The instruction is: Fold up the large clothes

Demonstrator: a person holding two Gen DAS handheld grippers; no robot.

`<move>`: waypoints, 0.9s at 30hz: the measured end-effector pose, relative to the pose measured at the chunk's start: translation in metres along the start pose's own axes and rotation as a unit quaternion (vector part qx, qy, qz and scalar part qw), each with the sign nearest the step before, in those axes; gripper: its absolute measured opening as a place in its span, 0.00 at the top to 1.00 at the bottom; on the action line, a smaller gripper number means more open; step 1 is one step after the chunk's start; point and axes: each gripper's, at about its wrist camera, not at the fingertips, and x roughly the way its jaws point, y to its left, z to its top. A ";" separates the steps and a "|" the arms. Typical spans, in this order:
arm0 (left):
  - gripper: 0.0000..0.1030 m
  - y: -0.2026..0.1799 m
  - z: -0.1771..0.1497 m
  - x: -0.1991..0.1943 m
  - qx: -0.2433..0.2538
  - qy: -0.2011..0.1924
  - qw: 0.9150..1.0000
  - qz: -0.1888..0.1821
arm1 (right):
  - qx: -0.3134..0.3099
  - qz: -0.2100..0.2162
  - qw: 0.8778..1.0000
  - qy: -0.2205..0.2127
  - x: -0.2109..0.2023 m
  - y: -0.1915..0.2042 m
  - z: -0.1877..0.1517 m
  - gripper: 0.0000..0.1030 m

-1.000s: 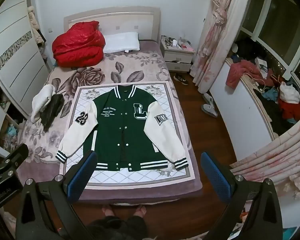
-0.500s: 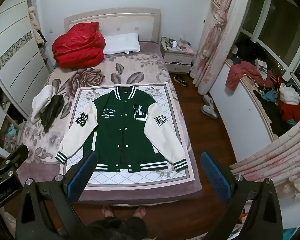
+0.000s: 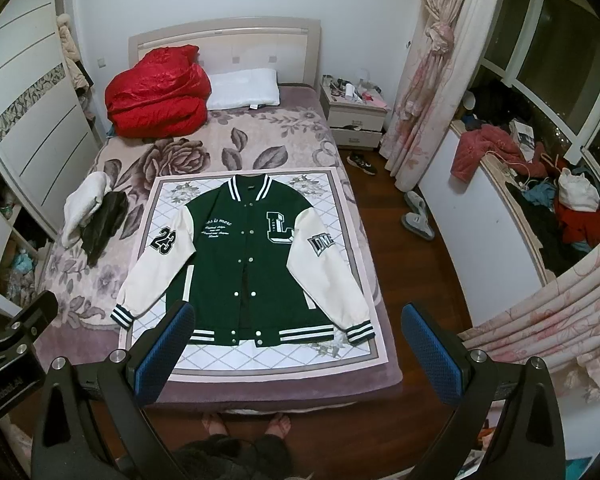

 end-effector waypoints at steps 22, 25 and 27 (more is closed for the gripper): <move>0.00 -0.015 0.006 0.000 -0.001 0.000 1.000 -0.001 | -0.001 0.002 1.000 -0.002 -0.008 0.005 0.004 0.00; 0.00 -0.020 0.008 0.000 0.001 -0.002 1.000 0.001 | 0.002 0.009 1.000 -0.001 -0.014 0.008 0.000 0.00; 0.00 -0.024 0.010 0.001 0.001 -0.003 1.000 0.002 | 0.003 0.013 1.000 0.000 -0.013 0.011 -0.002 0.00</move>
